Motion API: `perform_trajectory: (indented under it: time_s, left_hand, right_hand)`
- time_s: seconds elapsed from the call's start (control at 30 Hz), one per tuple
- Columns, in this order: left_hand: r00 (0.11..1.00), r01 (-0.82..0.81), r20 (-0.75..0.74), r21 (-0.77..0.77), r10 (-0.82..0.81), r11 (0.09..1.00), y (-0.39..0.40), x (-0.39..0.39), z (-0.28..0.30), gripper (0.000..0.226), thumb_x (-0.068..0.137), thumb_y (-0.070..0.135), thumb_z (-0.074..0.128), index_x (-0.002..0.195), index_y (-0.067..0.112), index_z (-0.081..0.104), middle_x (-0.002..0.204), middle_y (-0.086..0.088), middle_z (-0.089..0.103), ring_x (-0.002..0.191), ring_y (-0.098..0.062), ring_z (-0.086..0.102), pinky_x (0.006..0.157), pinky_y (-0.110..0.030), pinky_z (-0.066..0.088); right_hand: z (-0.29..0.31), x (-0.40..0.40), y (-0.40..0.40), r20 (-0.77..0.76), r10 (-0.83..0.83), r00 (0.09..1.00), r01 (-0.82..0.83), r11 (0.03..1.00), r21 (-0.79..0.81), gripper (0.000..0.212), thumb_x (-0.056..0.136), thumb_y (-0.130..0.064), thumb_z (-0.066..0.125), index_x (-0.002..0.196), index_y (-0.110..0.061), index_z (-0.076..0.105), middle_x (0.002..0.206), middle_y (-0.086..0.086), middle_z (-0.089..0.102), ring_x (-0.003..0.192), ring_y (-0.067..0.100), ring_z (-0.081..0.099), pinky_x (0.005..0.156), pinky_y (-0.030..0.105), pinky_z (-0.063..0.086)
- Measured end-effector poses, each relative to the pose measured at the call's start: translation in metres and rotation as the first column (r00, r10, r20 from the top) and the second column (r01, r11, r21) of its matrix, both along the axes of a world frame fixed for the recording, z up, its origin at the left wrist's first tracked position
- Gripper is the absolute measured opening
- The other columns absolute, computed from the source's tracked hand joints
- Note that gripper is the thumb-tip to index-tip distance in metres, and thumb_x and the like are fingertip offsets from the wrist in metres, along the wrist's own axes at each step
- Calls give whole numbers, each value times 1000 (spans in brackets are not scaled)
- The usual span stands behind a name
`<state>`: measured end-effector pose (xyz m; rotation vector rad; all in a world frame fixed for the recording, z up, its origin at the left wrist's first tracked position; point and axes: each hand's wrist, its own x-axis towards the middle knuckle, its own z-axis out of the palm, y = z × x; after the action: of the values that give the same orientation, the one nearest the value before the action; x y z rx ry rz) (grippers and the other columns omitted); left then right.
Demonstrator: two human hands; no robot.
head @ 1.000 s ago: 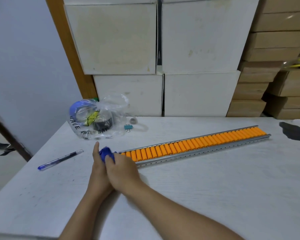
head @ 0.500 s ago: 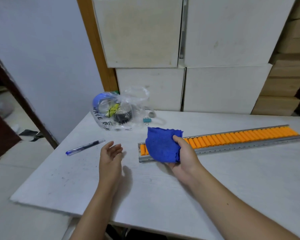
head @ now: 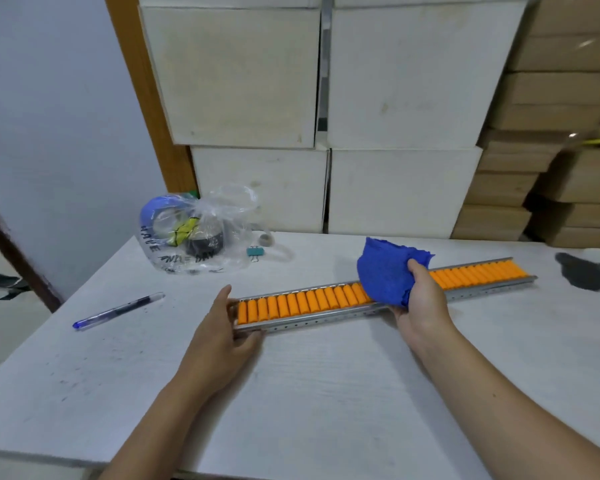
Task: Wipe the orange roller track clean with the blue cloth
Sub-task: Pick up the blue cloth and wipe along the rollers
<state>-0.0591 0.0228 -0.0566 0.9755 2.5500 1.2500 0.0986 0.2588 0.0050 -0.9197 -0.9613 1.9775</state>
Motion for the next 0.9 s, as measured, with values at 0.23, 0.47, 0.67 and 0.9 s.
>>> perform_trajectory:
  time_s: [0.23,0.47,0.67,0.9]
  left_hand:
    - [998,-9,-69,-12,8,1000,2,-8,-1,85,71,29,71,142,26,24,119,9,54,108,-14,53,90,-34,42]
    - [1000,-22,-12,12,22,1000,-1,-5,0,83,74,25,75,139,29,25,122,8,55,101,-13,59,89,-41,44]
    - [998,-56,-1,-27,56,998,-1,-6,1,81,72,32,76,137,29,29,127,4,57,107,-18,57,88,-40,44]
    - [997,-73,20,-23,73,997,-1,-3,4,80,71,29,77,137,25,32,130,1,57,113,-20,55,87,-32,40]
  right_hand:
    - [15,38,110,267,-559,785,325,738,591,33,98,-31,40,72,-13,49,68,4,48,66,20,45,57,31,32]
    - [-19,80,201,644,-670,369,-349,542,764,29,100,-27,38,102,-1,52,84,20,60,67,30,51,56,36,39]
    - [-45,76,197,737,-640,217,-443,608,659,36,100,-33,35,100,-3,55,78,12,58,70,24,54,58,33,41]
    - [-46,47,124,631,-693,348,-558,388,734,29,97,-27,43,101,-2,58,93,13,63,80,29,58,57,33,39]
